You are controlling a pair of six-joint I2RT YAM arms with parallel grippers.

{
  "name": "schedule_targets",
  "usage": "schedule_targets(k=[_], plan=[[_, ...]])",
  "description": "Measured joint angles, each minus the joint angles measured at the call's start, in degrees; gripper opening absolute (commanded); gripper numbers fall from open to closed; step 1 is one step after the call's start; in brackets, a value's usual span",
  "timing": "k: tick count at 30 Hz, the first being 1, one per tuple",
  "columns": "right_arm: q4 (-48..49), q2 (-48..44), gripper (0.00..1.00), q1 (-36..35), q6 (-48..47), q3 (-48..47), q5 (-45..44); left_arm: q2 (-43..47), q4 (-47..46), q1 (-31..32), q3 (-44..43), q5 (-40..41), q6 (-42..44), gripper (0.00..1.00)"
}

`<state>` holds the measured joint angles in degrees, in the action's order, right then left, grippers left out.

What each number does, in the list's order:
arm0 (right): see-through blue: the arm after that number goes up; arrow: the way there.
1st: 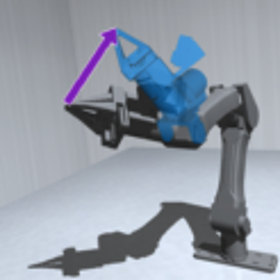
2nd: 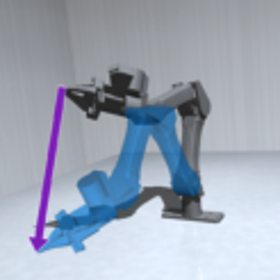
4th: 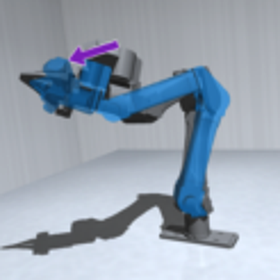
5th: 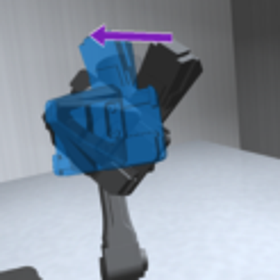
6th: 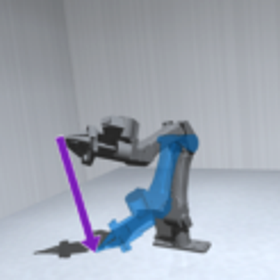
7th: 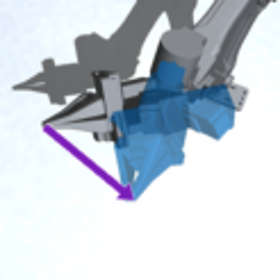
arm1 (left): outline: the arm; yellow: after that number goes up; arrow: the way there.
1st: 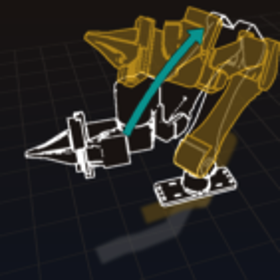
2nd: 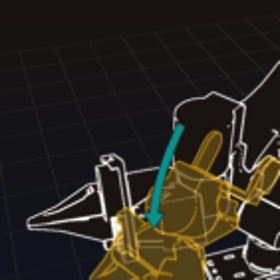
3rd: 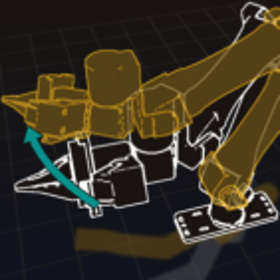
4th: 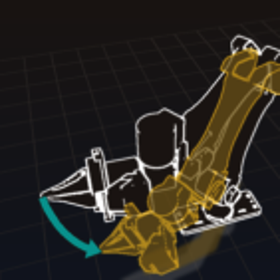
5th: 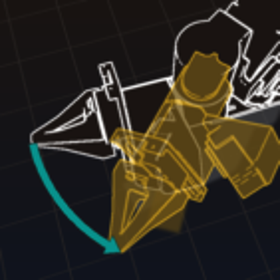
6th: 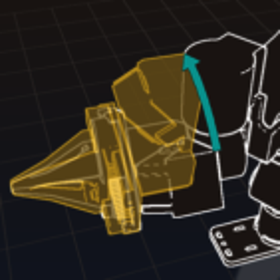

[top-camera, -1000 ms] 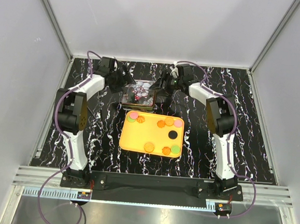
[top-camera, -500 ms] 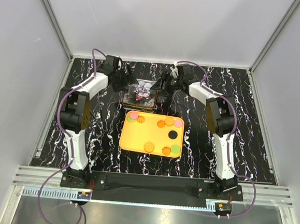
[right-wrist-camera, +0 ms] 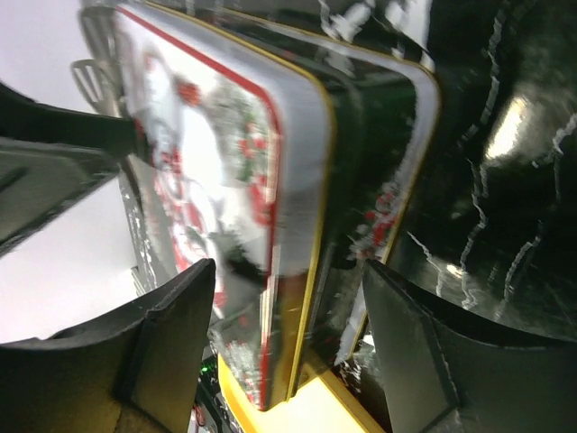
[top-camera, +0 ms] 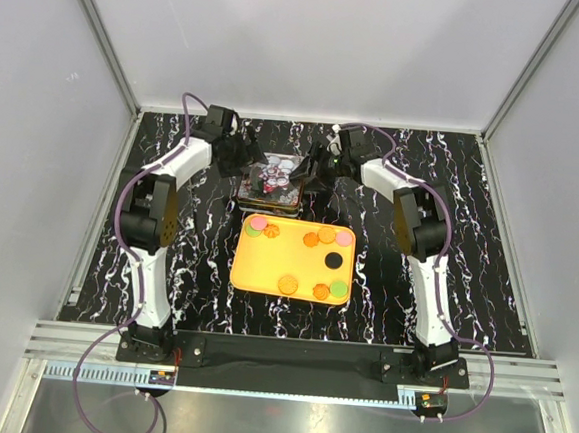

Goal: Pack the cookies

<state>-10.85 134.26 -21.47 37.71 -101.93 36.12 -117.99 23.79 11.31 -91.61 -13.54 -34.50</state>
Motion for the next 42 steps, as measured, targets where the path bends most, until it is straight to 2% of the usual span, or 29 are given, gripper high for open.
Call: schedule_targets(k=[4,15,20,21,24,25,29,35,40,42], plan=[[-1.1,0.3,0.8,-0.1,-0.2,0.0,-0.7,-0.4,0.9,0.3,-0.9,0.3,0.3,0.95],[1.0,1.1,0.79,0.1,3.8,0.0,-0.7,-4.2,5.4,0.6,-4.4,2.4,1.4,0.95],[2.9,1.8,0.67,0.5,6.5,0.5,-0.6,-4.4,5.3,0.6,-4.4,2.8,1.5,0.95],[3.4,1.8,0.59,0.5,6.8,0.8,-0.5,-4.4,5.3,0.6,-4.4,2.9,1.5,0.95],[6.0,1.8,0.48,0.8,8.7,2.1,0.1,-4.5,5.0,0.5,-4.4,3.1,1.5,0.95],[7.0,1.8,0.37,0.9,9.3,2.7,0.5,-4.5,4.9,0.5,-4.4,3.1,1.5,0.95],[11.0,1.6,0.23,1.3,11.7,5.0,1.5,-4.5,4.7,0.5,-4.4,3.1,1.5,0.95],[19.4,-0.9,0.21,1.2,15.2,12.0,0.5,-4.5,4.9,0.5,-4.6,3.0,2.0,0.95],[21.1,-4.3,0.21,0.0,16.3,16.9,-1.2,-4.5,7.9,0.7,-6.3,2.9,3.9,0.98],[21.3,-5.4,0.26,-0.7,16.2,18.1,-2.0,-4.5,9.6,0.7,-7.3,2.9,5.1,0.98]])
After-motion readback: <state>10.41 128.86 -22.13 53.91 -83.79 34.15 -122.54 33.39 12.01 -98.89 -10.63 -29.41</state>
